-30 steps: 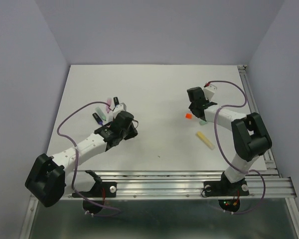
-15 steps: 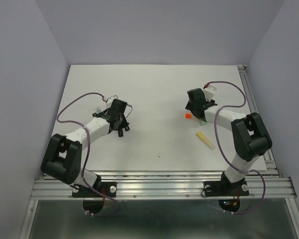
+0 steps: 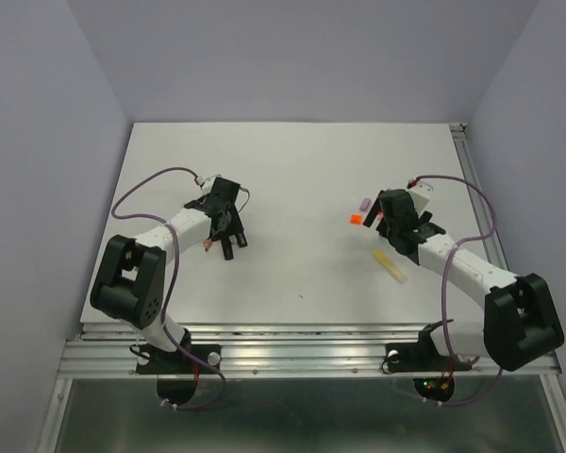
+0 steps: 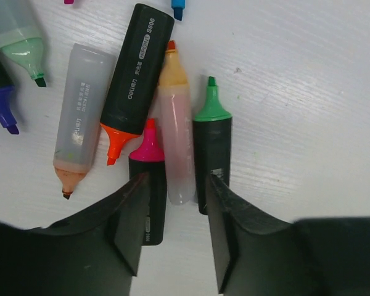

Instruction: Open the pen caps

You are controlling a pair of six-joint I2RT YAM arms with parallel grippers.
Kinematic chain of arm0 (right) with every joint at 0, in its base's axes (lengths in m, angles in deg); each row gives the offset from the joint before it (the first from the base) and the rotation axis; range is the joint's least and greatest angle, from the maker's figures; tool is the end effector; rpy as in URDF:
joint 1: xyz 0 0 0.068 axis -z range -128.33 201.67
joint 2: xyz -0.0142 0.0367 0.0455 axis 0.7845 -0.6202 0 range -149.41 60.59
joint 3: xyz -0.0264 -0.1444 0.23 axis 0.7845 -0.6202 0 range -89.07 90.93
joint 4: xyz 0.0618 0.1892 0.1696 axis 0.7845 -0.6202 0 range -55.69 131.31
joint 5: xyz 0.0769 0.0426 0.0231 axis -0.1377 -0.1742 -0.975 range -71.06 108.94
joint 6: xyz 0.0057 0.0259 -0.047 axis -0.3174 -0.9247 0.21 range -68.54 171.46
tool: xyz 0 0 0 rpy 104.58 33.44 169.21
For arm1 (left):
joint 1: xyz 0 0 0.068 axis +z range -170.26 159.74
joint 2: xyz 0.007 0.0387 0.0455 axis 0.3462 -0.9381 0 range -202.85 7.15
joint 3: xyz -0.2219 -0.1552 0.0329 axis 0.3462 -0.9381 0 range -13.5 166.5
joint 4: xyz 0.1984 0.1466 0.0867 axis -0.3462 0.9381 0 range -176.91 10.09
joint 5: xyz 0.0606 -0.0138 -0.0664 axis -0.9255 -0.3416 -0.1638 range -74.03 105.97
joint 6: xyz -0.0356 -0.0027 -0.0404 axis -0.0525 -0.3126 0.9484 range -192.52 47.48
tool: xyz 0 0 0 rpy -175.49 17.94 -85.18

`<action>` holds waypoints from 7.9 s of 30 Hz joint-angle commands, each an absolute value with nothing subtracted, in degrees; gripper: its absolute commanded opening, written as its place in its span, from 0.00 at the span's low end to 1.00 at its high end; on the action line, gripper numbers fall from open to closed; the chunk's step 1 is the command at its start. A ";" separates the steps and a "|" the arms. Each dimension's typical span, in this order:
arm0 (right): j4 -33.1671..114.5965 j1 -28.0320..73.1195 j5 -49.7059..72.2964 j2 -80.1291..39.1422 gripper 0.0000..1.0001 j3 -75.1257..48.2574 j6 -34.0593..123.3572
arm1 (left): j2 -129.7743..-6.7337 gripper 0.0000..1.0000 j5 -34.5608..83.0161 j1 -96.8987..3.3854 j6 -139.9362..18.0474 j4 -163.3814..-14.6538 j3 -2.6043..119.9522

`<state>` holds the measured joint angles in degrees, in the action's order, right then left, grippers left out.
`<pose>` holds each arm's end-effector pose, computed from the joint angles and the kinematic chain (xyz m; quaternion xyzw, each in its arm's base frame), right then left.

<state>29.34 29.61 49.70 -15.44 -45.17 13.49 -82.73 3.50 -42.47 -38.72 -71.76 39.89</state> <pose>0.2578 0.0848 0.2175 0.2254 0.8650 -0.0234 0.4477 0.2988 -0.1137 0.1946 -0.1303 0.9305 -0.0628 0.3364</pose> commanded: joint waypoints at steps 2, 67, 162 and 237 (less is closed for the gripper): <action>24.08 29.96 45.31 -8.94 1.00 -50.74 12.61 | -81.44 0.57 2.96 -42.23 -39.74 -70.13 42.58; 4.75 33.65 28.25 -33.45 0.28 -32.64 41.44 | -56.48 0.99 24.67 -46.36 -40.00 -85.07 28.17; 25.75 20.47 63.94 -17.80 0.01 -33.87 3.65 | -43.20 0.00 17.39 -77.47 -22.25 -87.01 9.96; -0.87 29.17 56.02 24.99 1.00 -50.66 -5.05 | -36.18 0.99 -30.35 -52.78 -13.11 -54.40 33.79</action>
<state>2.20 28.84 51.62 23.88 -50.68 -2.53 -37.58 -24.85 -52.88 -17.11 -57.26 33.92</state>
